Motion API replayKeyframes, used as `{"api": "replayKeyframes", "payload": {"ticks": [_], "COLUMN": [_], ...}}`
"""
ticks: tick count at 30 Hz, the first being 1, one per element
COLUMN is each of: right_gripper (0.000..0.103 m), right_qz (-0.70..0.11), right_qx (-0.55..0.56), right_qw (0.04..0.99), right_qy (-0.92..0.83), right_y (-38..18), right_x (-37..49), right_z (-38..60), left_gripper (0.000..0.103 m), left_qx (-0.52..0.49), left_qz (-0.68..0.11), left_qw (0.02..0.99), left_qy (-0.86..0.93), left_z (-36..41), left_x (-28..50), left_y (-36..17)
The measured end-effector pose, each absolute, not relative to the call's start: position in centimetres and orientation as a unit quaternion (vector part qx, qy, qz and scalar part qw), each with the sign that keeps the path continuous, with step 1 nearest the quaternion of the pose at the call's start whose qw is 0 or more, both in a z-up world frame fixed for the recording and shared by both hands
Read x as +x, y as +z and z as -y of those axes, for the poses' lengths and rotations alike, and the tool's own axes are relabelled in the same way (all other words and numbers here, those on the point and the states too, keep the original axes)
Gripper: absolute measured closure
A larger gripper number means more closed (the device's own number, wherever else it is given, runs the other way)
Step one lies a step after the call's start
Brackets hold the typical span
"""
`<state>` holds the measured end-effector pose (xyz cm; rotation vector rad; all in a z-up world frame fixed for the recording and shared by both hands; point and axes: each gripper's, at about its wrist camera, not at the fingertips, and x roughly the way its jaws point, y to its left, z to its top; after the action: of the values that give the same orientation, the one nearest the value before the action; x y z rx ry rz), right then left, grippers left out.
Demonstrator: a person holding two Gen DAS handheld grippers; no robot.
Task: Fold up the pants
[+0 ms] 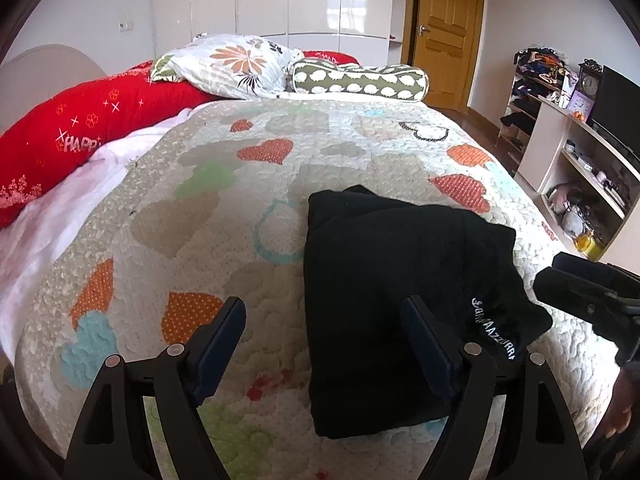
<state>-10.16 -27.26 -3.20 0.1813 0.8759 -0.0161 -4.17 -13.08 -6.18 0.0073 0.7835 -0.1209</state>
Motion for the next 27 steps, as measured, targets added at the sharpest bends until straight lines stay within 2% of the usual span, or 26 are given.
{"api": "replayKeyframes", "payload": {"ticks": [4, 14, 27], "right_gripper": [0.018, 0.017, 0.017], "right_qz": [-0.409, -0.419, -0.430], "right_qx": [0.076, 0.036, 0.042], "right_qw": [0.909, 0.907, 0.900], "right_qy": [-0.018, -0.038, -0.049], "right_y": [-2.9, -3.5, -4.1], "right_x": [-10.2, -10.0, -10.1], "right_z": [26.9, 26.0, 26.7], "left_gripper": [0.022, 0.022, 0.022], "left_qx": [0.009, 0.020, 0.024], "left_qz": [-0.373, -0.362, -0.363], "left_qw": [0.926, 0.931, 0.931], "left_qy": [-0.056, -0.039, -0.037], "left_z": [13.0, 12.9, 12.8], "left_x": [-4.5, -4.9, -4.7], "left_y": [-5.9, -5.9, -6.0]}}
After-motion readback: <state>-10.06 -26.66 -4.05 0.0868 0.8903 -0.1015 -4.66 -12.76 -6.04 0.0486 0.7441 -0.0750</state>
